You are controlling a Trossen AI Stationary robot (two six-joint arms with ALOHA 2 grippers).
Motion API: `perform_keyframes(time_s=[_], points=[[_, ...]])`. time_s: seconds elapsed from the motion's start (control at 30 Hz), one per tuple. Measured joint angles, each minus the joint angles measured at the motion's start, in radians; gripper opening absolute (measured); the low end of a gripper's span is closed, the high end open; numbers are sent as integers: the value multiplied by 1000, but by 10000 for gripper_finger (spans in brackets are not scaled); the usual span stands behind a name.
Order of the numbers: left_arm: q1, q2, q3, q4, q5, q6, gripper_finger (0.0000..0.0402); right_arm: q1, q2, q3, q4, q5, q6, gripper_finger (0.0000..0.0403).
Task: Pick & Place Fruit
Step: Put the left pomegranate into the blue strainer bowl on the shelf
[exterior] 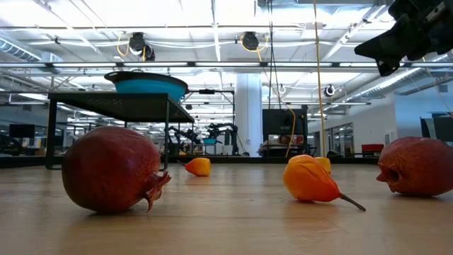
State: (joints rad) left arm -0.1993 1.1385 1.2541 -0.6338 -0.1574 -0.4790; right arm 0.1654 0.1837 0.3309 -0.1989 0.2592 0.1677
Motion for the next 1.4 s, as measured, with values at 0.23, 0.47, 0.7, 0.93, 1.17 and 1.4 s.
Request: perform_keyframes(time_s=[0.23, 0.47, 0.7, 0.93, 1.17, 1.4], points=[[-13, 24, 1, 16, -5, -46, 122, 0, 0, 0, 0, 0, 0, 0], [-116, 163, 1, 35, -1, -26, 122, 0, 1, 0, 0, 0, 0, 0], [-172, 330, 0, 47, 21, -59, 122, 0, 1, 0, 0, 0, 0, 0], [-236, 450, 0, 63, 63, -91, 122, 0, 1, 0, 0, 0, 0, 0], [-288, 499, 0, 64, 88, -138, 122, 0, 1, 0, 0, 0, 0, 0], [-338, 505, 0, 115, 76, -153, 122, 0, 1, 0, 0, 0, 0, 0]])
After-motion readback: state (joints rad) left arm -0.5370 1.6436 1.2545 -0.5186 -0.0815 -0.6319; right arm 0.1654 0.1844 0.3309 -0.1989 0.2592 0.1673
